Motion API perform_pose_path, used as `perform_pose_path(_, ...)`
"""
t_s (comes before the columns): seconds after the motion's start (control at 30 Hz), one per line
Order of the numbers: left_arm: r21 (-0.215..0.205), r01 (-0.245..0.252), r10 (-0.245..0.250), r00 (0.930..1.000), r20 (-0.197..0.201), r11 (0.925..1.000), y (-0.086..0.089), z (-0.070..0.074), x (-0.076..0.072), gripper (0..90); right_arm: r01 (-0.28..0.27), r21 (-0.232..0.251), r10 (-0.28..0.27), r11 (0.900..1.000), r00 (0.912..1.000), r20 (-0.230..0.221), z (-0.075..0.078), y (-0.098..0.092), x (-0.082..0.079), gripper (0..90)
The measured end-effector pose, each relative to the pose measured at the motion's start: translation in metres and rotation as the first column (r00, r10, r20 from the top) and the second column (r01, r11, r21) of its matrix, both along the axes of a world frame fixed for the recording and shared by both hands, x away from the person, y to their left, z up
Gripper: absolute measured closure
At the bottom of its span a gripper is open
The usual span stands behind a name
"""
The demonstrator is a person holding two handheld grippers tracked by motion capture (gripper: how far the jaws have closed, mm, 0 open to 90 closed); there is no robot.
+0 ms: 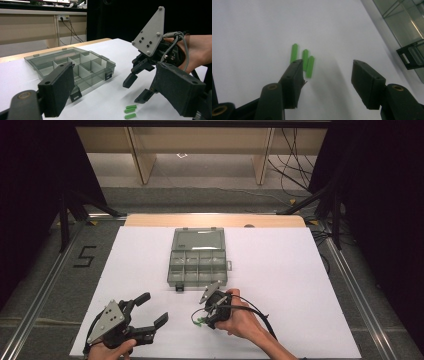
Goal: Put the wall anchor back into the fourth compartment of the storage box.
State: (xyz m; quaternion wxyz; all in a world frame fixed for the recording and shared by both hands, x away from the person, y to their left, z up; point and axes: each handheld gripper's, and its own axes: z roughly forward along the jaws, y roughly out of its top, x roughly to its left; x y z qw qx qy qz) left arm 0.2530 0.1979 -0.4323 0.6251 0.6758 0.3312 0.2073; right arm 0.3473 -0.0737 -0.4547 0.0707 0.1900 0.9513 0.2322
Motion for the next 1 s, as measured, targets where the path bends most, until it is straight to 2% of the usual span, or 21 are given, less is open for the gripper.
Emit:
perform_pose_path(0.27,-0.002,0.001,-0.001,1.0000,0.000,1.0000,0.000,0.000,0.000,15.8,0.002,-0.033,-0.003,0.999,0.9994,-0.036,-0.002,0.004,-0.001,50.6)
perform_pose_path(0.5,-0.001,0.001,-0.001,1.0000,0.000,1.0000,0.000,0.000,0.000,15.8,-0.016,-0.039,0.014,0.999,0.9980,-0.062,-0.005,0.007,-0.001,55.9)
perform_pose_path(0.7,-0.002,0.002,-0.002,1.0000,0.000,1.0000,0.000,0.000,0.000,15.8,-0.037,-0.058,0.033,0.998,0.9974,-0.065,-0.009,0.009,0.002,64.1)
perform_pose_path(0.73,-0.002,0.002,-0.002,1.0000,0.000,1.0000,0.000,0.000,0.000,15.8,-0.037,-0.075,0.031,0.996,0.9961,-0.083,-0.009,0.010,0.003,67.0)
perform_pose_path(0.83,-0.003,0.002,-0.002,1.0000,0.000,1.0000,0.000,0.000,0.000,15.8,-0.037,-0.060,0.032,0.998,0.9961,-0.083,-0.010,0.010,0.004,68.9)
perform_pose_path(1.0,-0.002,0.003,-0.003,1.0000,0.000,1.0000,0.000,0.000,0.000,15.8,-0.032,-0.070,0.027,0.997,0.9965,-0.079,-0.010,0.012,0.004,72.1)
